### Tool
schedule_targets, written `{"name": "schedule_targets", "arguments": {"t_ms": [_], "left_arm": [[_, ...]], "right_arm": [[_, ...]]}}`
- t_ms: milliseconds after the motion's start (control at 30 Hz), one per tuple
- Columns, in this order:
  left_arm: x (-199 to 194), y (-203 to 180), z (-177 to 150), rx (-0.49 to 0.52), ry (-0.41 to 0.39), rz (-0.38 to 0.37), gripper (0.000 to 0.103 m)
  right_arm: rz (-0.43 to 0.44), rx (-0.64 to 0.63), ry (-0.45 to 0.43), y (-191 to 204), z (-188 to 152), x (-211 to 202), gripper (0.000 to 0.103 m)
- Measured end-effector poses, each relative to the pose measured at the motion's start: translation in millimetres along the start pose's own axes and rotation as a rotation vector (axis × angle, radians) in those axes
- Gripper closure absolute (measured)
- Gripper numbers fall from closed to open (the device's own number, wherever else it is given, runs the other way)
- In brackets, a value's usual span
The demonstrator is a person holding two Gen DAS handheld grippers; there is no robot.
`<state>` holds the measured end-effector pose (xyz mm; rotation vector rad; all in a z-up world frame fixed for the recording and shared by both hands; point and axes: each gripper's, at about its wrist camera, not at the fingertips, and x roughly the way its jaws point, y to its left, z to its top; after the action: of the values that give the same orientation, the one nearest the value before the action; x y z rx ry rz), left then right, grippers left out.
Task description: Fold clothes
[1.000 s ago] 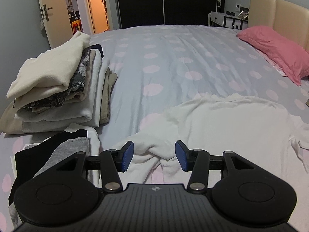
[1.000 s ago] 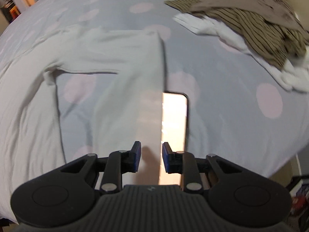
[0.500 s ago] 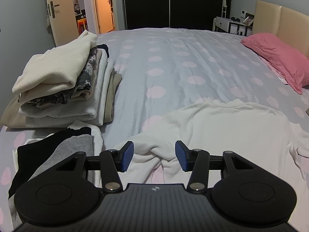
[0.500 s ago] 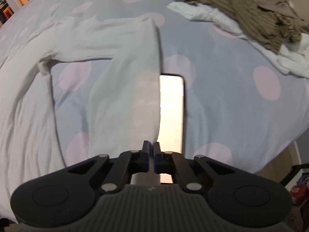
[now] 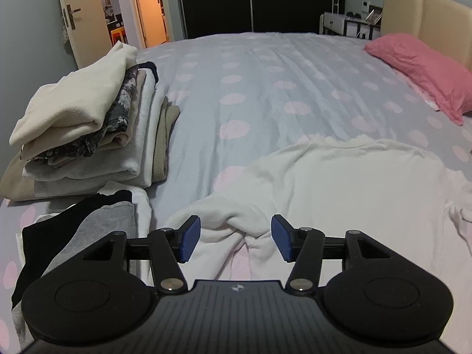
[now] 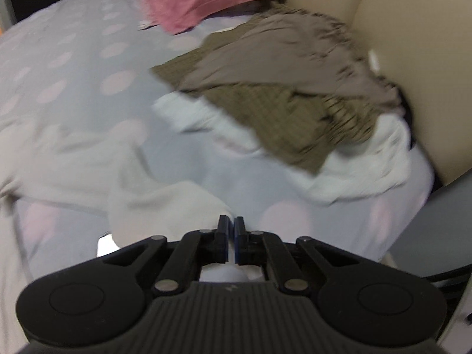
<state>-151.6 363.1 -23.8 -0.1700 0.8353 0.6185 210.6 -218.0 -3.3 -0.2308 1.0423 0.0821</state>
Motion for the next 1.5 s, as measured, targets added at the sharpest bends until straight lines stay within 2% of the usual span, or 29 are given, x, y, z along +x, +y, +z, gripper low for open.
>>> {"name": "schedule_targets", "arguments": {"t_ms": [200, 267, 433, 500, 533, 567, 600, 767, 833, 900, 1033, 1100, 1133, 1167, 1200, 1300, 1500], "left_arm": [[13, -6, 0, 0.039, 0.021, 0.032, 0.048], [17, -9, 0, 0.052, 0.033, 0.035, 0.048], [24, -16, 0, 0.081, 0.047, 0.039, 0.048], [24, -17, 0, 0.083, 0.046, 0.035, 0.048], [24, -17, 0, 0.083, 0.045, 0.031, 0.048], [24, -18, 0, 0.083, 0.043, 0.028, 0.048], [24, -18, 0, 0.085, 0.042, 0.025, 0.048], [24, -20, -1, 0.096, 0.042, 0.024, 0.048], [25, -22, -1, 0.103, 0.046, 0.028, 0.048], [26, -24, -1, 0.115, 0.049, 0.035, 0.048], [28, -30, -4, 0.15, 0.046, 0.06, 0.048], [28, -30, -4, 0.156, 0.048, 0.062, 0.048], [28, -30, -4, 0.157, 0.047, 0.06, 0.048], [28, -30, -4, 0.157, 0.046, 0.058, 0.048], [28, -30, -4, 0.156, 0.044, 0.055, 0.048], [24, -28, -3, 0.157, 0.035, 0.049, 0.048], [16, -22, -3, 0.144, 0.019, 0.047, 0.048]], "right_arm": [[-0.119, 0.004, 0.021, -29, 34, 44, 0.099], [-0.13, 0.015, 0.034, -36, 39, 61, 0.099], [-0.066, 0.047, 0.01, -46, 34, 79, 0.096], [-0.045, 0.1, -0.035, -51, 27, 75, 0.084], [-0.043, 0.127, -0.061, -53, 23, 72, 0.068], [-0.055, 0.163, -0.087, -59, 17, 69, 0.065], [-0.063, 0.199, -0.105, -66, 12, 68, 0.065], [0.006, 0.365, -0.102, -96, -23, 75, 0.064], [0.011, 0.388, -0.066, -101, -32, 83, 0.064], [0.03, 0.424, -0.073, -106, -35, 88, 0.064], [0.123, 0.493, -0.088, -110, -33, 101, 0.064], [0.151, 0.505, -0.067, -106, -29, 106, 0.07], [0.162, 0.511, -0.061, -104, -28, 107, 0.089], [0.169, 0.516, -0.066, -103, -26, 103, 0.1], [0.174, 0.521, -0.075, -103, -24, 99, 0.1], [0.092, 0.544, -0.124, -108, -25, 75, 0.101], [-0.062, 0.617, -0.104, -131, -37, 62, 0.101]]}}
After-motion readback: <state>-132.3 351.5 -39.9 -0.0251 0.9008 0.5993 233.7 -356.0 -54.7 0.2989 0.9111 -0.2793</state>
